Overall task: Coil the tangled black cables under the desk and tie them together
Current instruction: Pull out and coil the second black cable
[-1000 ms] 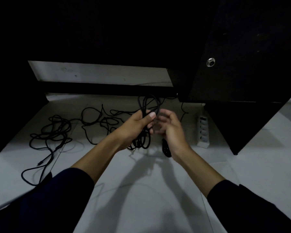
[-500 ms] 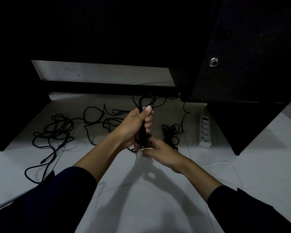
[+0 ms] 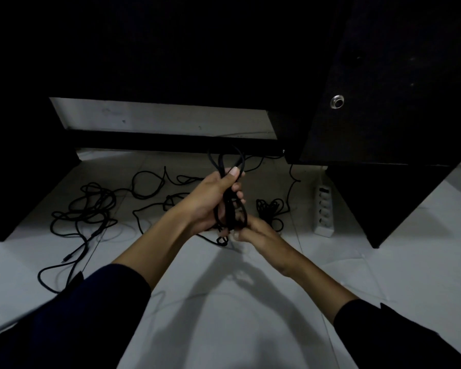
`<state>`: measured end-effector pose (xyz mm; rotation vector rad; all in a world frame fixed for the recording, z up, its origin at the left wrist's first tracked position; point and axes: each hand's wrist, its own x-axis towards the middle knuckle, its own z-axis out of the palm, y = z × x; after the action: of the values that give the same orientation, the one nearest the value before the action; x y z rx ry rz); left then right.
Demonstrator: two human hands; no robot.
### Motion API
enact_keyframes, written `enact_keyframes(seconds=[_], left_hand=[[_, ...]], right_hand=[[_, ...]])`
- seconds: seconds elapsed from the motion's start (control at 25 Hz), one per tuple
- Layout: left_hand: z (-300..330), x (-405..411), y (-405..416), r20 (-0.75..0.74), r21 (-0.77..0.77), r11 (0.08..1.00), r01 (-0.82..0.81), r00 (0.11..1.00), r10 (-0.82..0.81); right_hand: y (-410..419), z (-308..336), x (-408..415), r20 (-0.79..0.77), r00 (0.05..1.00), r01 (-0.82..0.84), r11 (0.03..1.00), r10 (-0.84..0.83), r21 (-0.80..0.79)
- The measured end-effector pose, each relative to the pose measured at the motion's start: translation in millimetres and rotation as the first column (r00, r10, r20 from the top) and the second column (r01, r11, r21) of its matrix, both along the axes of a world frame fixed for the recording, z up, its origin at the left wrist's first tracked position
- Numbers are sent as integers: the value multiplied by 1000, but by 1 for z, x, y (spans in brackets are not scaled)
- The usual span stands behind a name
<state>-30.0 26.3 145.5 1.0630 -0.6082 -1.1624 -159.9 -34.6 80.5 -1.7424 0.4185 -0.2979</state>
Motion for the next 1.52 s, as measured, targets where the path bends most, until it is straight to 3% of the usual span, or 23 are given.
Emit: enact_keyframes(seconds=[0.16, 0.48, 0.72, 0.88, 1.0, 1.08, 1.2, 1.36, 1.52], left_hand=[[0, 3, -2, 17, -24, 999, -27, 999, 28], [-4, 13, -5, -34, -97, 991, -97, 995, 94], [-8, 20, -5, -19, -103, 986, -131, 991, 129], [-6, 21, -4, 79, -80, 979, -187, 978, 193], [-4, 28, -5, 63, -101, 973, -209, 974, 216], [-3, 30, -5, 31, -105, 976, -193, 980, 197], [-2, 27, -2, 50, -43, 993, -109, 993, 111], [-3, 21, 2, 219, 95, 995, 25, 975, -46], [-7, 15, 6, 407, 117, 991, 66, 907, -108]], right_hand=[[-1, -1, 1, 22, 999, 50, 997, -49, -58], [-5, -4, 3, 123, 983, 132, 991, -134, 21], [-8, -8, 4, 69, 984, 167, 986, -165, -26], [-6, -7, 2, 50, 989, 140, 990, -141, 33], [-7, -15, -5, 15, 996, 92, 996, -92, -1], [-11, -22, -10, -32, 998, 54, 996, -57, -75], [-22, -24, -14, -119, 992, 9, 950, -48, -313], [-34, -6, -14, -87, 993, 13, 812, -79, -584], [-40, 10, -10, -8, 998, 35, 657, -62, -753]])
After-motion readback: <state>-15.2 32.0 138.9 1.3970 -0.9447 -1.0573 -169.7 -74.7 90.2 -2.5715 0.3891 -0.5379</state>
